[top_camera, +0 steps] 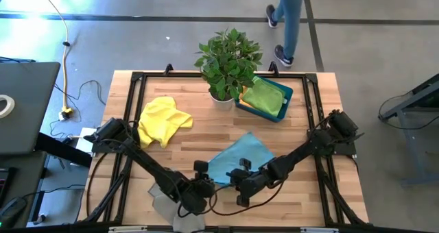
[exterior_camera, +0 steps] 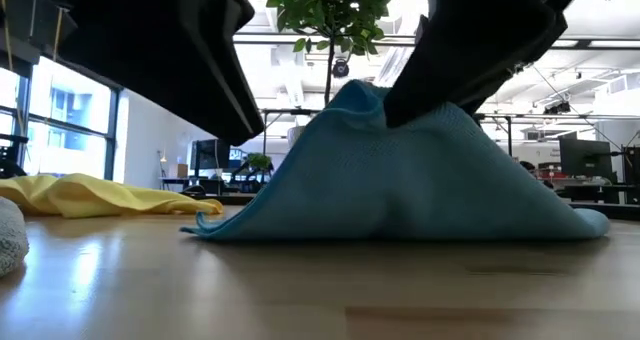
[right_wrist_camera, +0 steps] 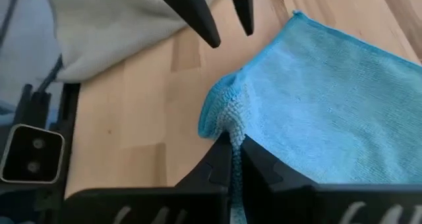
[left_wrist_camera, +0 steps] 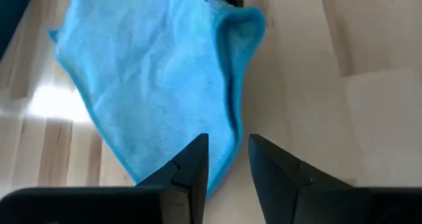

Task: Fold microfiber towels
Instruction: Fold the blue towel

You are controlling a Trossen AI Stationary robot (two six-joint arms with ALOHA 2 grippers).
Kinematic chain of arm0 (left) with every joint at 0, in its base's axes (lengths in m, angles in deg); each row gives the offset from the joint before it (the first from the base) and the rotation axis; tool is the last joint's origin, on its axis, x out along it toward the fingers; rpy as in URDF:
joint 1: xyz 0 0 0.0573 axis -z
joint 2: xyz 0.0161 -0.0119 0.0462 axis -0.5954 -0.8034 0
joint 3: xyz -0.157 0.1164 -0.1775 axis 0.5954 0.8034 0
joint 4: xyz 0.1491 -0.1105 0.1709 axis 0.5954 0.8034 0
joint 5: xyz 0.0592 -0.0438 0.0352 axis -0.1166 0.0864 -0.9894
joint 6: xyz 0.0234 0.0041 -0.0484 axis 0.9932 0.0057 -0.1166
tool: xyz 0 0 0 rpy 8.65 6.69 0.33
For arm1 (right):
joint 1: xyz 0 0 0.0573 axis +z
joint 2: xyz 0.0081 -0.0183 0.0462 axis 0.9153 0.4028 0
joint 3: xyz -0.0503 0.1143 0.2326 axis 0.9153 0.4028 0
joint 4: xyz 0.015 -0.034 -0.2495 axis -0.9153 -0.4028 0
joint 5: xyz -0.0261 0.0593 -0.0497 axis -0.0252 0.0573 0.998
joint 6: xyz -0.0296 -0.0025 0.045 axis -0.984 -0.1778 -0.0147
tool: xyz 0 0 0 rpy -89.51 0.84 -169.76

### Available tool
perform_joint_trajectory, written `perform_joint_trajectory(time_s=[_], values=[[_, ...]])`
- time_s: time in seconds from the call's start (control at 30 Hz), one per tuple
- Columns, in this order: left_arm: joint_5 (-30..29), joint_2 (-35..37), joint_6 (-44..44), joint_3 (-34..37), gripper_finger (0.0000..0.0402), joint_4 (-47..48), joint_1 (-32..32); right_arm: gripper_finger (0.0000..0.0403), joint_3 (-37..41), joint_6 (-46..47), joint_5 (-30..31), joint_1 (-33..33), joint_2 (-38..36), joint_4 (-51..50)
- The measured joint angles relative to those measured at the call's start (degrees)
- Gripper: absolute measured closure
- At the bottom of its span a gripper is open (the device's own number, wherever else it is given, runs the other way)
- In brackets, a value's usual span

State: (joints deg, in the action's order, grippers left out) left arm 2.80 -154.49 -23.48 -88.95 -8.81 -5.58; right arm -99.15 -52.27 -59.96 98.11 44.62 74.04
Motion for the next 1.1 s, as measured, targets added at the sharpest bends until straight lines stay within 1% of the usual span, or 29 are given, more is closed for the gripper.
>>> perform_joint_trajectory(time_s=[0.07, 0.17, 0.27, 0.4, 0.5, 0.63, 0.73, 0.87, 0.93, 1.1], values=[[-0.3, 0.0, -0.4, 0.0, 0.0298, -0.2, -0.3, 0.0402, -1.0, 0.5, 0.5, 0.3, 0.0, -2.3], [0.2, 0.0, -1.0, 0.2, 0.0294, -1.3, -0.3, 0.0402, -3.0, 2.6, 2.9, 0.7, 0.0, -7.1], [-0.2, -0.3, -0.7, 1.5, 0.0293, -3.3, -0.3, 0.0402, -5.6, 4.2, 3.5, 1.3, 0.0, -12.7], [-2.9, -0.4, -3.4, 2.5, 0.0295, -2.5, -0.4, 0.0402, -8.6, 9.6, 6.2, 3.1, 0.0, -22.7], [-5.1, -0.4, -5.1, 2.7, 0.0295, -2.4, -0.1, 0.0403, -9.0, 16.7, 8.2, 5.1, 0.0, -26.9], [-5.5, -0.4, -5.5, 2.7, 0.0295, -2.6, 0.8, 0.0403, -8.5, 23.5, 8.5, 7.6, 0.0, -26.7], [-5.5, -0.4, -5.2, 2.7, 0.0295, -2.6, 1.4, 0.0403, -8.7, 24.3, 8.5, 8.6, 0.0, -26.7], [-5.5, -0.4, -5.0, 2.7, 0.0296, -3.3, 1.5, 0.0403, -9.4, 23.5, 9.1, 8.1, 0.0, -26.7], [-5.5, -0.4, -4.8, 2.7, 0.0296, -5.7, 1.4, 0.0403, -9.4, 23.4, 10.1, 7.3, 0.0, -27.3], [-5.5, -0.4, -0.2, 2.7, 0.0296, -14.2, 1.2, 0.0403, -9.4, 21.6, 10.3, 5.0, 0.0, -27.1]])
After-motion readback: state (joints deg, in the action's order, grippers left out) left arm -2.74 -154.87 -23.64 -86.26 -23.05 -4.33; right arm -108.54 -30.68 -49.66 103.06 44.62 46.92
